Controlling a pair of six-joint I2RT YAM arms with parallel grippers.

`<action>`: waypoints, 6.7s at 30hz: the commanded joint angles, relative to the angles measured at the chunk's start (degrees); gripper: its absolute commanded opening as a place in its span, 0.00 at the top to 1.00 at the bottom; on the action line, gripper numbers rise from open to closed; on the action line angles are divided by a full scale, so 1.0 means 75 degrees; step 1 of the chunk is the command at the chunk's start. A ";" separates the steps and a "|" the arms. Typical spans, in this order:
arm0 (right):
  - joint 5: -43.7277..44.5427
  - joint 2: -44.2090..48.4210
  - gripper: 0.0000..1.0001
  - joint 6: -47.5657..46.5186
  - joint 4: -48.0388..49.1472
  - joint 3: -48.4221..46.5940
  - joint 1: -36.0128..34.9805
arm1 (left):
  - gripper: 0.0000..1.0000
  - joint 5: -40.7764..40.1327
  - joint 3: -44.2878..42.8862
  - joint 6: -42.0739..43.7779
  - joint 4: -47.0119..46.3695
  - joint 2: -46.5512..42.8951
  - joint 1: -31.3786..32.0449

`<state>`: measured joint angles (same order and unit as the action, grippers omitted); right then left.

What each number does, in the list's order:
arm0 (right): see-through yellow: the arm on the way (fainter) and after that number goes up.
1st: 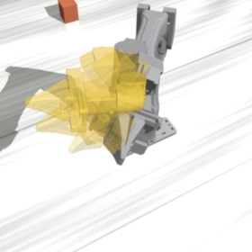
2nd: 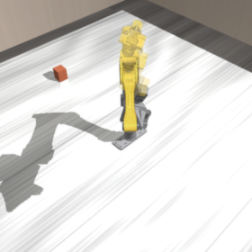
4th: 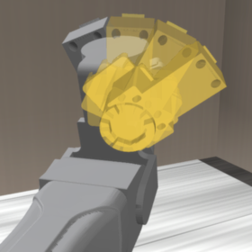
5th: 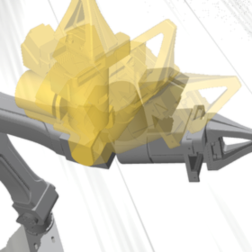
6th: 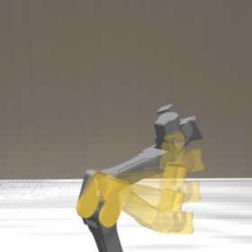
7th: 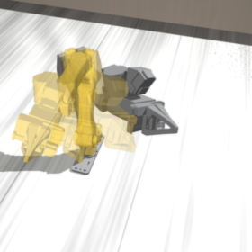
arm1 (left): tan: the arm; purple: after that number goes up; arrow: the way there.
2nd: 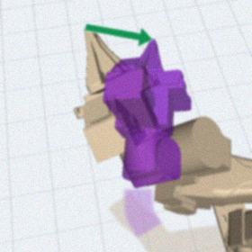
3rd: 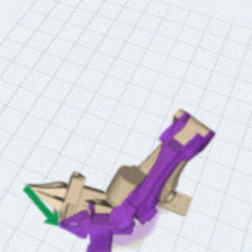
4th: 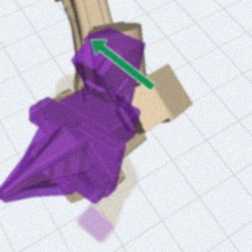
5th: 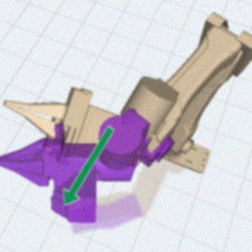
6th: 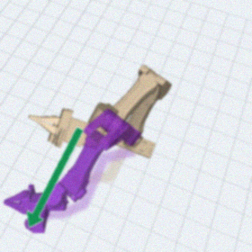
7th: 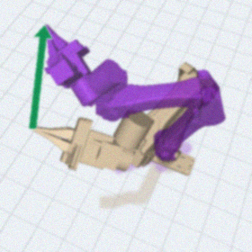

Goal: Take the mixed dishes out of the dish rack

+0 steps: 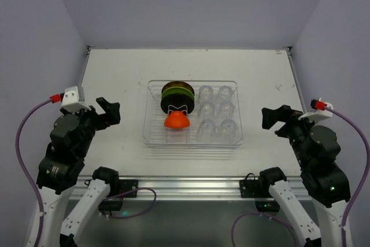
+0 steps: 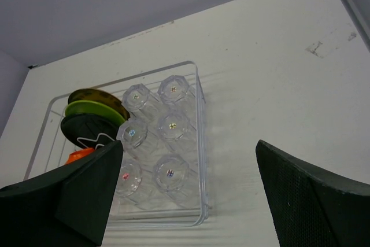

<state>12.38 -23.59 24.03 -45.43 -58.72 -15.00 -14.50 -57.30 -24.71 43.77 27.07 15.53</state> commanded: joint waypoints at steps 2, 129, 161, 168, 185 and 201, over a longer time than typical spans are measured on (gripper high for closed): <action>-0.0185 0.0181 0.01 0.0147 0.0327 0.0118 -0.0015 | 0.00 0.1170 -0.0130 -0.0454 -0.0375 0.0223 0.0039; -0.1979 0.0978 0.01 0.0323 0.0772 0.0950 -0.0003 | 0.08 -0.5730 0.1932 -1.3136 -0.4956 0.7055 0.6332; -0.2460 0.0908 0.01 0.0288 0.0936 0.1161 -0.0015 | 0.12 -0.5965 0.1640 -1.3299 -0.4992 0.7078 0.6367; -0.2495 0.0861 0.01 0.0288 0.0960 0.1173 -0.0003 | 0.14 -0.6058 0.1640 -1.3300 -0.5097 0.7090 0.6367; -0.2518 0.0767 0.01 0.0265 0.1089 0.1290 -0.0015 | 0.22 -0.6410 0.1523 -1.3147 -0.5180 0.7031 0.6402; -0.2530 0.0826 0.01 0.0276 0.1100 0.1360 -0.0003 | 0.32 -0.6551 0.1534 -1.3545 -0.4934 0.7055 0.6461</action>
<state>-5.61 -16.93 26.89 -39.03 -48.93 -15.00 -55.33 -42.98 -114.50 8.19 80.71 63.90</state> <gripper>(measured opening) 0.990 0.690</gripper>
